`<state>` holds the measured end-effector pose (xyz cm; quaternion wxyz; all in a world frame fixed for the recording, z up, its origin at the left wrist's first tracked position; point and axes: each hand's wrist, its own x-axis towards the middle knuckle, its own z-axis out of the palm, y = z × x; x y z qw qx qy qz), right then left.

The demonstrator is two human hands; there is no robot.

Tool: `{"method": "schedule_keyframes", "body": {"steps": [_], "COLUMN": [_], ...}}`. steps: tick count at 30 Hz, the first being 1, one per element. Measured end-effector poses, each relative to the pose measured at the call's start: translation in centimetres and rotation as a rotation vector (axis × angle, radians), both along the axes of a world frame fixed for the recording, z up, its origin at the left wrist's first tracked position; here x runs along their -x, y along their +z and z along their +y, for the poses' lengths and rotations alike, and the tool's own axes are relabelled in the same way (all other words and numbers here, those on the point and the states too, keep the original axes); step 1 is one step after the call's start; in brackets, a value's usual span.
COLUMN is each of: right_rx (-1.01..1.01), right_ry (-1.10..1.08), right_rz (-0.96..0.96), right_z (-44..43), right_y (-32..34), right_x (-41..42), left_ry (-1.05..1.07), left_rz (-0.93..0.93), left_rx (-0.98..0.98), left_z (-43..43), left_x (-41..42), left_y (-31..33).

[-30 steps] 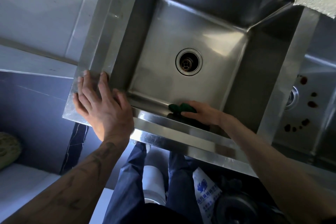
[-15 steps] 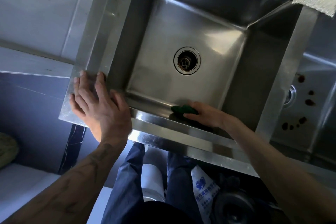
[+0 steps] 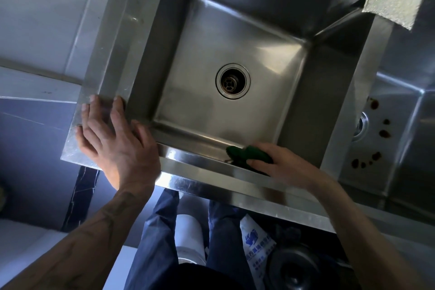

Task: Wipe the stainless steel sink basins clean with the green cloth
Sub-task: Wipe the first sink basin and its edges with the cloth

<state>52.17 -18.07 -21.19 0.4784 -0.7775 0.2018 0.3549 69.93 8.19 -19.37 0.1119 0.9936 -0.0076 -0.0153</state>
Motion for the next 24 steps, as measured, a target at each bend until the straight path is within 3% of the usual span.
{"method": "schedule_keyframes", "body": {"steps": [6,12,18,24], "right_rx": [0.092,0.112,0.225,0.273], "right_ry": [0.074,0.021,0.047,0.08], "right_rz": [0.228,0.139,0.293,0.3], "right_z": [-0.7,-0.7,-0.7,-0.9], "right_y": [-4.5,0.4,-3.3,-0.4], "right_x": [-1.3,1.0,-0.2,1.1], "left_ry": [-0.013,-0.021,-0.026,-0.026], "left_rz": [-0.023,-0.053,-0.041,-0.053], "left_rx": [0.002,0.015,0.001,-0.005], "left_z": [0.0,0.1,0.2,0.2], "left_x": [0.1,0.1,0.0,0.0], "left_y": [0.2,-0.1,-0.1,-0.3]}}
